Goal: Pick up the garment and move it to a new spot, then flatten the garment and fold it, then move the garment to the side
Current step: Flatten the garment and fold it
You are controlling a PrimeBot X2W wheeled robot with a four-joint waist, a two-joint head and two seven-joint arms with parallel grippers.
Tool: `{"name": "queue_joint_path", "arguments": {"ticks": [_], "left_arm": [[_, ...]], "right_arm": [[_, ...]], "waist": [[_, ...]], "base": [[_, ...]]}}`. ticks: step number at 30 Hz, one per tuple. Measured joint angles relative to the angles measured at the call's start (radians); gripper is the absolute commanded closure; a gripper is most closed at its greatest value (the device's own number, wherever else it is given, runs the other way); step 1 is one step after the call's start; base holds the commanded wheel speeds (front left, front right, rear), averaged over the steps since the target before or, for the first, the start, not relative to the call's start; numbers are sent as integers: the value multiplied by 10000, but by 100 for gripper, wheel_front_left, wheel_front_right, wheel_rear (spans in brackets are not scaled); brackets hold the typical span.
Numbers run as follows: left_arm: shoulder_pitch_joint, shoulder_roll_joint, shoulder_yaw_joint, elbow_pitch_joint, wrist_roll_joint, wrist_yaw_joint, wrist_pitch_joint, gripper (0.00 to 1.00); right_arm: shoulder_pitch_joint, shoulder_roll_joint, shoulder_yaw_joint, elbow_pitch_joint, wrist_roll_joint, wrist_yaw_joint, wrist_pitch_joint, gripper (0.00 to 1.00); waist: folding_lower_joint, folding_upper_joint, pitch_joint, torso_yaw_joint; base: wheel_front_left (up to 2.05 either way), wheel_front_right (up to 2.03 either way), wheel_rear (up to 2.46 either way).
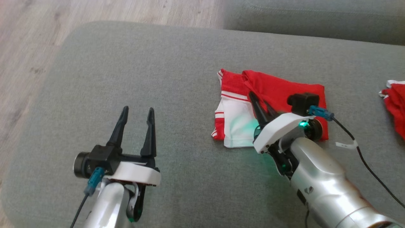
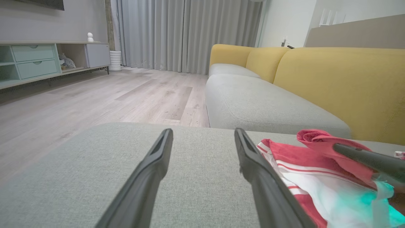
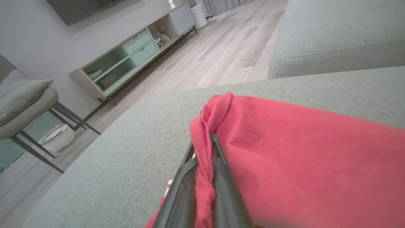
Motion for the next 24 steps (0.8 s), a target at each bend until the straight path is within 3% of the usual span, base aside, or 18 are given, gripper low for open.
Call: {"name": "queue_joint_path", "arguments": {"ticks": [9,10,11,12,17,20,24], "left_arm": [[-319,0,-280,-2,-140,113,0,0],[-336,-2,-290,0,-176,113,0,0],[-357,-2,-297,8,-180,113,0,0],[-374,-2,-307,13,-180,113,0,0],[-391,-2,-198,86,-178,117,0,0],[-390,-2,-138,86,-176,119,0,0],[-376,-2,0,10,-176,155,0,0]], "right_arm": [[-357,-4,1338,437,704,0,-272,100],[-363,-4,1499,537,734,0,-274,35],[-361,-25,1695,556,763,0,-270,35],[-362,-56,1923,502,844,0,-268,0],[-444,-35,2700,-362,1482,0,-364,0],[-679,-38,2654,-401,1475,0,-408,0],[-1274,-33,1358,-631,360,0,-451,0]], "waist": [[0,0,360,219],[0,0,384,222],[1,0,404,226],[1,0,413,228],[0,0,304,26],[0,0,219,-86],[-1,0,31,-398]], "base": [[0,0,0],[0,0,0],[0,0,0],[0,0,0],[0,0,0],[0,0,0],[0,0,0]]}}
